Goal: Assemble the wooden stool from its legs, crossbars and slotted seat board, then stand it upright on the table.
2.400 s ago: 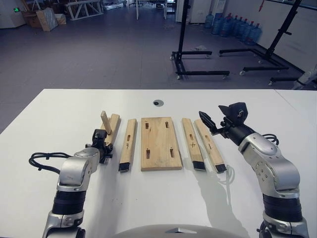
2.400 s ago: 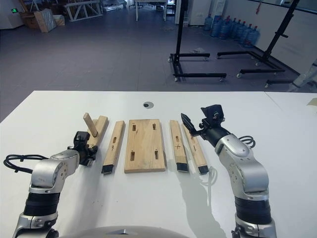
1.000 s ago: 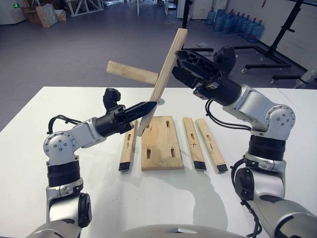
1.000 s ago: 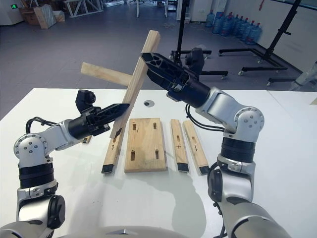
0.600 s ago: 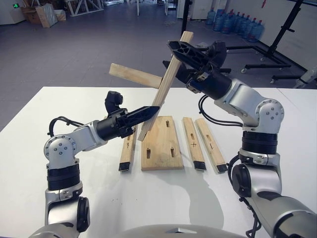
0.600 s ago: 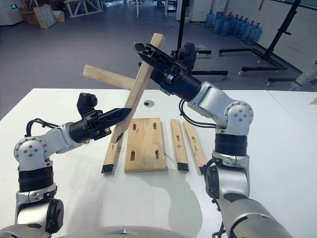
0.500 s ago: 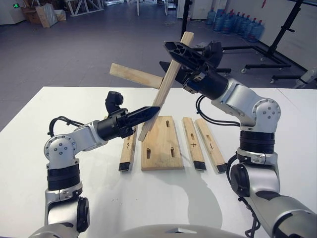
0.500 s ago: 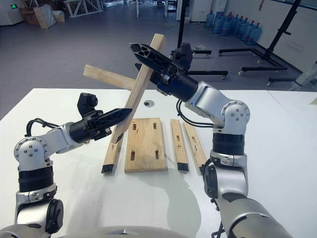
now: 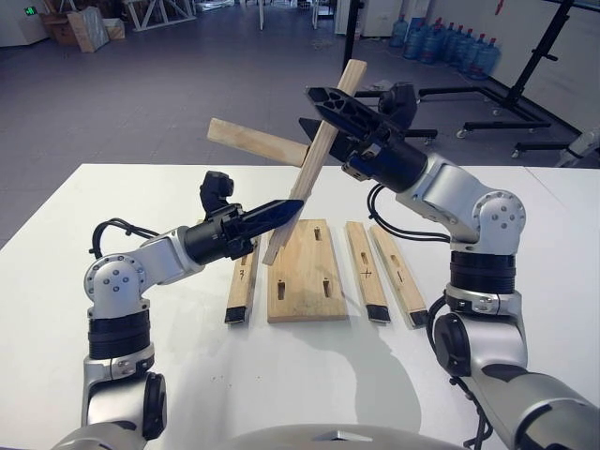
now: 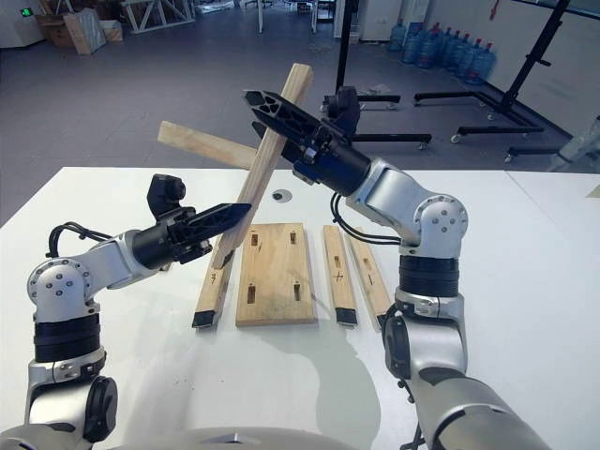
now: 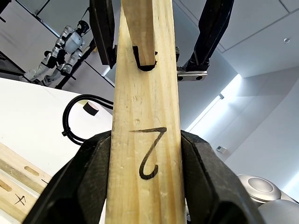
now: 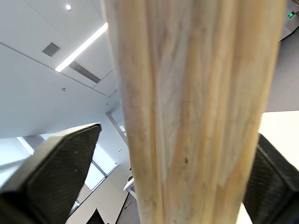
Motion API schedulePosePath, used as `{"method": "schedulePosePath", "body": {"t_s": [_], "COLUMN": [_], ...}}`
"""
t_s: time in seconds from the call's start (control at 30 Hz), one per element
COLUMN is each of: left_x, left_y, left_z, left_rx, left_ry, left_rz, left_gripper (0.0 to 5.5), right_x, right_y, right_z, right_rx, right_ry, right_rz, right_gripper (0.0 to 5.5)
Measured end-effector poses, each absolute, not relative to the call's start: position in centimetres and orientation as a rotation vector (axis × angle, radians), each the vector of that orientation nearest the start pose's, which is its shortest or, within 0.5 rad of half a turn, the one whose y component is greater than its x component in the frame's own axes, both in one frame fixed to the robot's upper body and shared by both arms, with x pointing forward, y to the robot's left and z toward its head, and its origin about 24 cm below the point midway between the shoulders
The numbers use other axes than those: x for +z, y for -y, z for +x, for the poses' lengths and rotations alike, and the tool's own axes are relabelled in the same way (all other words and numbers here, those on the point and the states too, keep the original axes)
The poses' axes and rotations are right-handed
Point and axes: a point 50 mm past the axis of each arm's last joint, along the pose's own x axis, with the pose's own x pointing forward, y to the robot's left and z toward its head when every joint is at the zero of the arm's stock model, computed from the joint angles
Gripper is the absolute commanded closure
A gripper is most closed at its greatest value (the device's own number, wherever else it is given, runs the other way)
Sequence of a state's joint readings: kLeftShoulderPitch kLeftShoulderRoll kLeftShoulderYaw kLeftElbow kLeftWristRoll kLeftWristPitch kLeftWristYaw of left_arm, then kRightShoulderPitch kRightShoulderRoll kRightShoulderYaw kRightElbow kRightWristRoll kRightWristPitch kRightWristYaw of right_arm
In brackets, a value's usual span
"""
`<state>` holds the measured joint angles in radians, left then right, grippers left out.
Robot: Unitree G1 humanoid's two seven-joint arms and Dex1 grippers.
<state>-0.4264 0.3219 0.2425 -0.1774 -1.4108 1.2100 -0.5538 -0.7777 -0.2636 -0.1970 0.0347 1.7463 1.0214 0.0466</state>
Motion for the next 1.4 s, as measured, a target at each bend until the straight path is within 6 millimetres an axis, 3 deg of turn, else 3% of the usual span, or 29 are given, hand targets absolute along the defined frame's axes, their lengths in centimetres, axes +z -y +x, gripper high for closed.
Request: {"method": "schedulePosePath", "body": {"t_s": [0.3, 0.47, 0.5, 0.73, 0.83, 0.93, 1.07, 1.2, 1.4], "left_x": [17.5, 17.4, 17.4, 17.3, 17.0, 14.9, 13.6, 13.5, 12.0], "left_y": [-13.1, -13.1, -13.1, -13.4, -14.0, -15.5, -15.9, -13.7, -12.9], "left_z": [25.1, 25.1, 25.1, 25.1, 25.5, 26.3, 26.8, 25.4, 23.3], "left_rx": [-1.393, -1.393, -1.392, -1.319, -1.238, -0.981, -0.712, -0.632, -0.569], "left_ry": [-0.262, -0.269, -0.270, -0.232, -0.209, -0.236, -0.260, -0.312, -0.472], "left_rz": [-0.859, -0.859, -0.857, -0.819, -0.780, -0.660, -0.430, -0.097, 0.349], "left_gripper": [3.48, 3.48, 3.11, 1.95, 1.48, 1.04, 0.44, 0.10, 0.10], "right_x": [24.7, 24.3, 24.2, 23.8, 23.9, 24.3, 24.0, 22.2, 19.4], "right_y": [10.2, 10.4, 10.4, 11.3, 13.0, 15.9, 18.5, 18.5, 17.6], "right_z": [29.6, 29.5, 29.5, 29.2, 29.7, 30.5, 32.0, 33.3, 34.0], "right_rx": [1.236, 1.217, 1.215, 1.179, 1.090, 0.950, 0.833, 0.797, 0.800], "right_ry": [-0.188, -0.192, -0.191, -0.155, -0.067, 0.089, 0.215, 0.296, 0.318], "right_rz": [1.003, 1.006, 1.007, 0.895, 0.769, 0.578, 0.381, 0.321, 0.380], "right_gripper": [3.28, 3.39, 3.39, 3.43, 3.43, 3.43, 3.43, 3.43, 3.43]}}
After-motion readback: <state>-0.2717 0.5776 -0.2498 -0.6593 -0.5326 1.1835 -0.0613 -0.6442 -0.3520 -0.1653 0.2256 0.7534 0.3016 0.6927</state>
